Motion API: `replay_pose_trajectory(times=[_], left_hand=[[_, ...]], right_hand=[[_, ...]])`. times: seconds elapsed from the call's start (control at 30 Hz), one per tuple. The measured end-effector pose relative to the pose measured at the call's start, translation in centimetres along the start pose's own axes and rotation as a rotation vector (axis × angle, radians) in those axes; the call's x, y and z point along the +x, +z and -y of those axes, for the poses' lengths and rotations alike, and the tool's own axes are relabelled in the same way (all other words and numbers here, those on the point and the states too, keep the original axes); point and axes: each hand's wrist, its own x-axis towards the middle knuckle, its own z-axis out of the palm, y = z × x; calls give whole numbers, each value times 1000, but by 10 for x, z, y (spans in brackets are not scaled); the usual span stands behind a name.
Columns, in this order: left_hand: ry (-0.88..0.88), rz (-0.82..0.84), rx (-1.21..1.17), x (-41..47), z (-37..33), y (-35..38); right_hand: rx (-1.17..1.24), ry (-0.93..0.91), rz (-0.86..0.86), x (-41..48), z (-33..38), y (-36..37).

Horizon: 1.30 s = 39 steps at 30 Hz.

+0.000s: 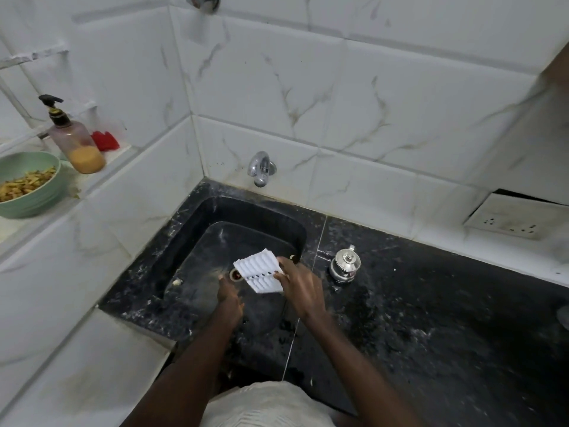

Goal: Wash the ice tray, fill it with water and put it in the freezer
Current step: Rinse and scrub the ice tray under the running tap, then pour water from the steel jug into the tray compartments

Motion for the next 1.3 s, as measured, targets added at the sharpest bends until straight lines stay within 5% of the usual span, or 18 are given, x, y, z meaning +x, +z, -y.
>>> replay_pose_trajectory(times=[0.1,0.37,0.53,0.77,1.13,1.3], left_hand=[[25,67,42,0,-5,3],[24,97,337,-8,-14,28],[-77,226,632,15,5,53],[10,518,954,48,55,60],[181,709,1050,64,72,40],[234,654,1152,69,82,37]], right_hand=[[62,33,51,-6,1,5],[453,490,-189,-29,-49,14],[247,743,-203,-61,-120,26],[108,993,-148,-89,-168,23],[117,1033,3,-79,-186,14],[199,1033,-132,-38,-204,-7]])
